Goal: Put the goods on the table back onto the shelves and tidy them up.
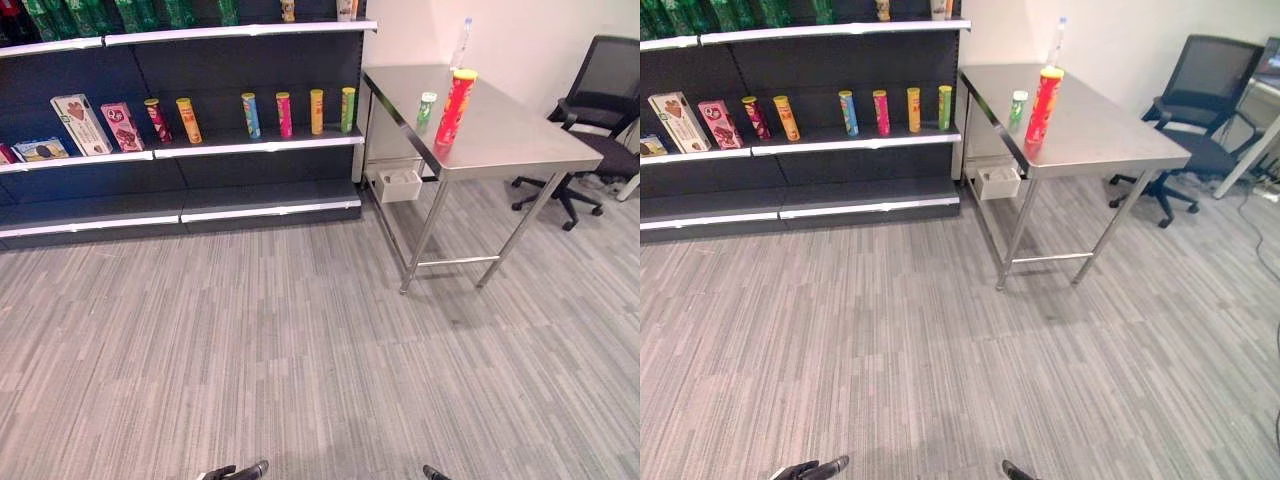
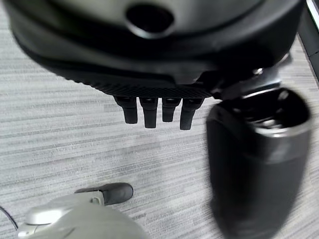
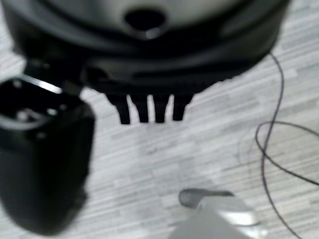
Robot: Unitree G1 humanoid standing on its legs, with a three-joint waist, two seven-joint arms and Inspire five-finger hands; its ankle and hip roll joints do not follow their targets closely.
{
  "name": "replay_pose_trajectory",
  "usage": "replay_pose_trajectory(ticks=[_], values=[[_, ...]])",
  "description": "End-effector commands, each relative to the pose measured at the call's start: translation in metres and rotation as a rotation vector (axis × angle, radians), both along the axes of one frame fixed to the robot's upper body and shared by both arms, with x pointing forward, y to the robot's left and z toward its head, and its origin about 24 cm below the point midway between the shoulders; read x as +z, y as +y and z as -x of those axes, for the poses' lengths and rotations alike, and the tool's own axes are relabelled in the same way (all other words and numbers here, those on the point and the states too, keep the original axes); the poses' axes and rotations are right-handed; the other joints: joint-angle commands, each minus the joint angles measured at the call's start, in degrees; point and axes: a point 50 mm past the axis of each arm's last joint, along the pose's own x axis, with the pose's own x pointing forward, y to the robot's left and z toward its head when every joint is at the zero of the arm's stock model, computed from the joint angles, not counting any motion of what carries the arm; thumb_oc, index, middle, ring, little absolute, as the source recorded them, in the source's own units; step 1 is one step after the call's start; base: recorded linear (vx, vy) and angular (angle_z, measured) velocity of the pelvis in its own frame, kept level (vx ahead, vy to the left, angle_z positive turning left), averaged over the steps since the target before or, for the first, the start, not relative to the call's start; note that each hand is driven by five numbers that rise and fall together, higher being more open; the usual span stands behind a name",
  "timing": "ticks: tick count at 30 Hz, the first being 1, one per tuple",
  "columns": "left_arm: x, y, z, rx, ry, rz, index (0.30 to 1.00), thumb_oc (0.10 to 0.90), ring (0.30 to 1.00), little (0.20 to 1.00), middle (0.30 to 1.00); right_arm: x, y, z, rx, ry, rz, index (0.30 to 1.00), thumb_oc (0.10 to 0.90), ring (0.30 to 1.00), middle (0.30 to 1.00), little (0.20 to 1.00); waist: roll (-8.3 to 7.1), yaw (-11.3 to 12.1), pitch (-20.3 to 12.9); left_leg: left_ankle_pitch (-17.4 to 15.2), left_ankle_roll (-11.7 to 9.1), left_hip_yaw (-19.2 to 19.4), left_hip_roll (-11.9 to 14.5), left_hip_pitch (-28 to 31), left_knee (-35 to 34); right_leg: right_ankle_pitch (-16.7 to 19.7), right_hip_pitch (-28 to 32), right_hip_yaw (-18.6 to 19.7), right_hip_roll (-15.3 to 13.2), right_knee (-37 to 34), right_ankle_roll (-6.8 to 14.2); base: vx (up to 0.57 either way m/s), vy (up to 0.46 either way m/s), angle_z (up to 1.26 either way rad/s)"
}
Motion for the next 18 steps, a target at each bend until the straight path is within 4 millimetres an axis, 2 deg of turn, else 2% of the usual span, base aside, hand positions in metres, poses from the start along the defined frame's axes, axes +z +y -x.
replay_pose_trajectory(ticks=[1,9,18], values=[[0.0098,0.0011,-0.038,-0.021,-0.123,-0.029,0.9,0.8,0.9,0.9,0.9,0.0094,-0.0197,-0.0143,-0.018,-0.07,0.069,0.9,0.8,0.9,0.9,0.9,-1.9,1.2,0.97,-4.43,-6.17,2.3,4.64,3.31,-1.51,-2.24,4.19,0.62,-3.15,-5.65,11.37,0.0,0.0,0.0],[0.0082,0.0002,-0.0339,-0.014,-0.109,-0.022,0.9,0.8,0.9,0.9,0.9,0.0111,-0.0193,-0.0197,-0.016,-0.098,0.07,0.9,0.8,0.9,0.9,0.9,-2.2,1.34,1.02,-4.65,-6.14,2.1,4.74,3.45,-1.43,-2.45,4.46,0.58,-3.03,-5.61,11.25,0.0,0.0,0.01],[0.0078,-0.0027,-0.035,-0.036,-0.106,-0.024,0.9,0.8,0.9,0.9,0.9,0.0093,-0.0186,-0.015,-0.004,-0.072,0.072,0.9,0.8,0.9,0.9,0.9,-2.36,1.23,0.95,-4.82,-6.17,2.06,4.75,3.75,-1.52,-2.48,5.11,0.4,-3.04,-6.1,11.27,0.0,0.0,0.0]])
